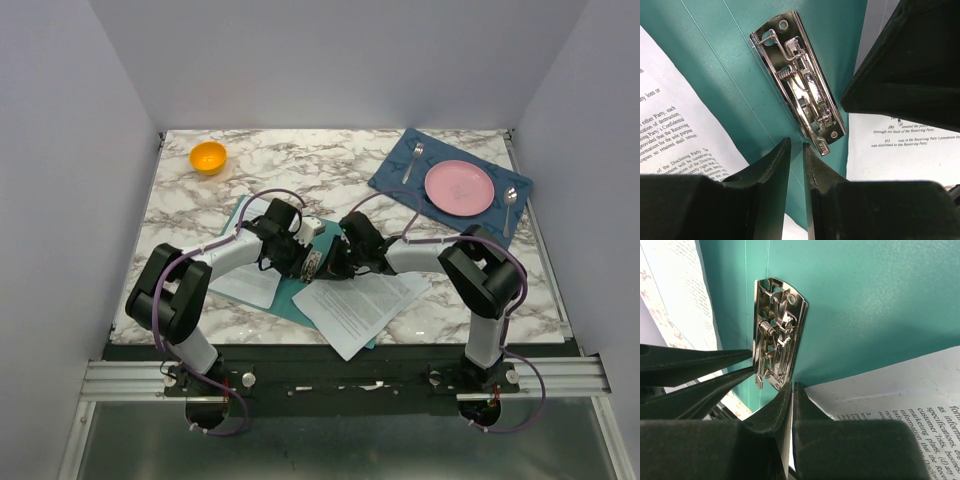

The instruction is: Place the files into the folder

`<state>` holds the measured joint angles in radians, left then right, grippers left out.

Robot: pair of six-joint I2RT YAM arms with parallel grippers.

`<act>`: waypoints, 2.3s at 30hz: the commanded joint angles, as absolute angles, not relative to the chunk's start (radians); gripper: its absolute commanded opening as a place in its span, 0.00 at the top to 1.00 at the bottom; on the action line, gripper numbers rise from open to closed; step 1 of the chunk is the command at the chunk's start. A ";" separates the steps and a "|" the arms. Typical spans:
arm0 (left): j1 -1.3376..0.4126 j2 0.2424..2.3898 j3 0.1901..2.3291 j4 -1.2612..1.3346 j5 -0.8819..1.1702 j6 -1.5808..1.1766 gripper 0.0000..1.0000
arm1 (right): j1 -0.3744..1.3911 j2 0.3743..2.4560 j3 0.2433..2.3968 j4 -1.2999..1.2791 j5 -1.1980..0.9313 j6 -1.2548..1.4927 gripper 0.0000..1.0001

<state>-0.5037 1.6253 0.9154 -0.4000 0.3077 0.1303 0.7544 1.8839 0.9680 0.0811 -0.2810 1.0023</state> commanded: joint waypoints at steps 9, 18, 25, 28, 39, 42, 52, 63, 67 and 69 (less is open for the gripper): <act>-0.502 1.599 0.945 -0.471 0.311 0.172 0.70 | 0.764 1.956 0.983 0.032 -0.253 0.997 0.91; -0.500 1.532 0.953 -0.508 0.336 0.163 0.69 | 0.764 1.960 0.925 0.015 -0.252 0.954 0.91; -0.508 1.589 0.968 -0.483 0.345 0.144 0.69 | 0.765 1.936 0.884 -0.024 -0.252 0.899 0.91; -0.508 1.594 0.974 -0.485 0.339 0.150 0.69 | 0.767 1.876 0.844 -0.051 -0.238 0.876 0.91; -0.508 1.605 0.963 -0.480 0.299 0.152 0.69 | 0.765 1.698 0.890 -0.133 -0.267 0.819 0.80; -0.506 1.589 0.971 -0.486 0.304 0.146 0.69 | 0.765 1.704 0.931 -0.144 -0.279 0.831 0.80; -0.499 1.531 1.011 -0.525 0.325 0.130 0.63 | 0.769 1.739 1.057 -0.135 -0.307 0.847 0.78; -0.495 1.509 0.991 -0.551 0.356 0.123 0.41 | 0.773 1.879 0.922 0.047 -0.324 0.952 0.80; -0.495 1.519 0.979 -0.545 0.347 0.120 0.43 | 0.773 1.911 0.910 0.078 -0.310 0.983 0.82; -0.495 1.534 0.977 -0.546 0.350 0.114 0.49 | 0.773 1.914 0.904 0.083 -0.298 0.999 0.83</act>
<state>-0.4992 1.5391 0.9901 -0.5335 0.3302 0.1265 0.7662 1.8660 0.9394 0.0689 -0.3412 0.9668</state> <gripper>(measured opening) 0.564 0.179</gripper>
